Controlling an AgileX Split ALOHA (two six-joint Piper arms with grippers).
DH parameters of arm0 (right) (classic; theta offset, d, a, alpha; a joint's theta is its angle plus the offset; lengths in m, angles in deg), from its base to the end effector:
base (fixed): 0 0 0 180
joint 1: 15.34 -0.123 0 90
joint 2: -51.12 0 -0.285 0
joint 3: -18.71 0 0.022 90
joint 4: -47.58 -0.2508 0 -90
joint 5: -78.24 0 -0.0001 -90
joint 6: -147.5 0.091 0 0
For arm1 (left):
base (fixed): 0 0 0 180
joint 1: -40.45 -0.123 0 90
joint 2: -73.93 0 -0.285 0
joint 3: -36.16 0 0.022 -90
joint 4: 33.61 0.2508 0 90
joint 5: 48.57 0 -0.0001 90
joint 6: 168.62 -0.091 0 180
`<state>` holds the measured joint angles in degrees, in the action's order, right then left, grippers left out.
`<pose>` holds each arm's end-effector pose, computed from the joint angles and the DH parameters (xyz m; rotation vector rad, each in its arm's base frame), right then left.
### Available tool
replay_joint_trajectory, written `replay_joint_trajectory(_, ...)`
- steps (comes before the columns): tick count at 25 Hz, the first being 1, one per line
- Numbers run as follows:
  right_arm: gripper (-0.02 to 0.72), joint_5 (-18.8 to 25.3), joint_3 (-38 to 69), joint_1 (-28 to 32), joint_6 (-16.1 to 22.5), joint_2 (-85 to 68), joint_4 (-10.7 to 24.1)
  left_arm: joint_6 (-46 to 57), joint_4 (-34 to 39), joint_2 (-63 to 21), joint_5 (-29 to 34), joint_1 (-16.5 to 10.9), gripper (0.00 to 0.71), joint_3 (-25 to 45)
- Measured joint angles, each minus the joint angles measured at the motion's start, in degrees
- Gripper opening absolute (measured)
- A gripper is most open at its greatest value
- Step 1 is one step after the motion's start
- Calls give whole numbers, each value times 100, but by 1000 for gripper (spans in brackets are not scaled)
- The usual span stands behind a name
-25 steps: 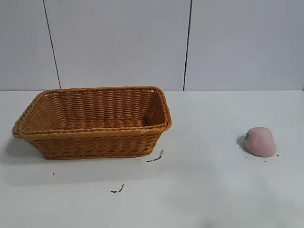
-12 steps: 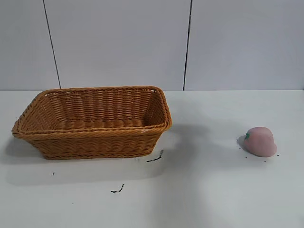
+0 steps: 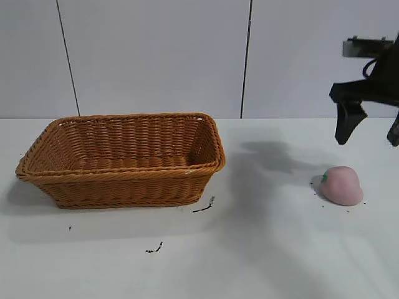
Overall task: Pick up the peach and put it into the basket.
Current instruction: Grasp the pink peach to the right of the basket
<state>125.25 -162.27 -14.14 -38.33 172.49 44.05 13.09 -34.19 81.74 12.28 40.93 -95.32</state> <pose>0.3956 -0.0042 0.1697 -0.0639 2.9180 0.0527 -0.0049 -0.0008 0.2774 -0.0215 2.0452 -0.0360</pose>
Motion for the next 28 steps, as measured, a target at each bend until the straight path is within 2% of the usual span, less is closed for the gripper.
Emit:
replay_joint_trajectory(6, 591, -85, 0, 0, -5, 649, -79, 0, 0, 0, 0, 0, 693, 0)
replay_joint_trajectory(10, 591, -249, -5, 0, -5, 692, -210, 0, 0, 0, 0, 0, 693, 0)
replay_joint_trajectory(16, 573, -253, -5, 0, -24, 763, -357, 0, 0, 0, 0, 0, 693, 0)
replay_joint_trajectory(18, 512, -259, -5, 0, -24, 763, -375, 0, 0, 0, 0, 0, 693, 0)
replay_joint_trajectory(20, 400, -259, -5, 0, -24, 763, -377, 0, 0, 0, 0, 0, 693, 0)
replay_joint_trajectory(21, 331, -259, -5, 0, -24, 763, -389, 0, 0, 0, 0, 0, 693, 0)
replay_joint_trajectory(24, 35, -230, -12, 0, -24, 763, -420, 0, 0, 0, 0, 0, 693, 0)
replay_joint_trajectory(25, -7, -223, -25, 0, -29, 757, -420, 0, 0, 0, 0, 0, 693, 0)
replay_joint_trajectory(28, -20, -156, -43, 0, -164, 660, -420, 0, 0, 0, 0, 0, 693, 0)
